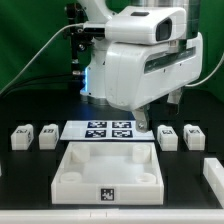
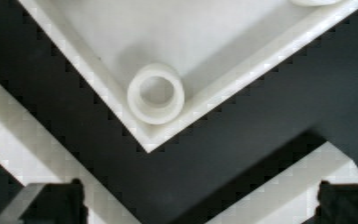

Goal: Assemble one leg

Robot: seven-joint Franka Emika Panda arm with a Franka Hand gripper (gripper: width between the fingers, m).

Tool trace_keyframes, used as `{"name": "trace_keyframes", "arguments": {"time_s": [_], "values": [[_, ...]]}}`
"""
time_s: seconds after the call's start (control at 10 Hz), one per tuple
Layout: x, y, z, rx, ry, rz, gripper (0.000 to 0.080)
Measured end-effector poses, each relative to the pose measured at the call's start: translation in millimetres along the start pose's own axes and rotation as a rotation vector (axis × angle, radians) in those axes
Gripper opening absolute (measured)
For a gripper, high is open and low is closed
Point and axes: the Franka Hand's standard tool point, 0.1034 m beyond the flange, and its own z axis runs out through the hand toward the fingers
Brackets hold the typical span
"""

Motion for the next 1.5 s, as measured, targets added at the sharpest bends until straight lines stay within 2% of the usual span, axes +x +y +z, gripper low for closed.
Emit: {"name": "trace_keyframes", "arguments": {"time_s": [0.9,1.0,1.1,1.2,1.4,1.5], "values": [[-0.4,-0.4,0.6,0.001,-0.001,-0.041,0.065],[-8.7,-7.9,3.5,-0.011,0.009,-0.154,0.065],[-31.7,-24.7,10.0,-0.008,0.002,-0.294,0.065],[-55.2,-37.4,18.1,0.013,-0.012,-0.45,0.065],[-81.5,-45.5,37.7,0.0,0.004,-0.714,0.065],[-90.2,-47.8,48.4,0.009,0.006,-0.726,0.065]]}}
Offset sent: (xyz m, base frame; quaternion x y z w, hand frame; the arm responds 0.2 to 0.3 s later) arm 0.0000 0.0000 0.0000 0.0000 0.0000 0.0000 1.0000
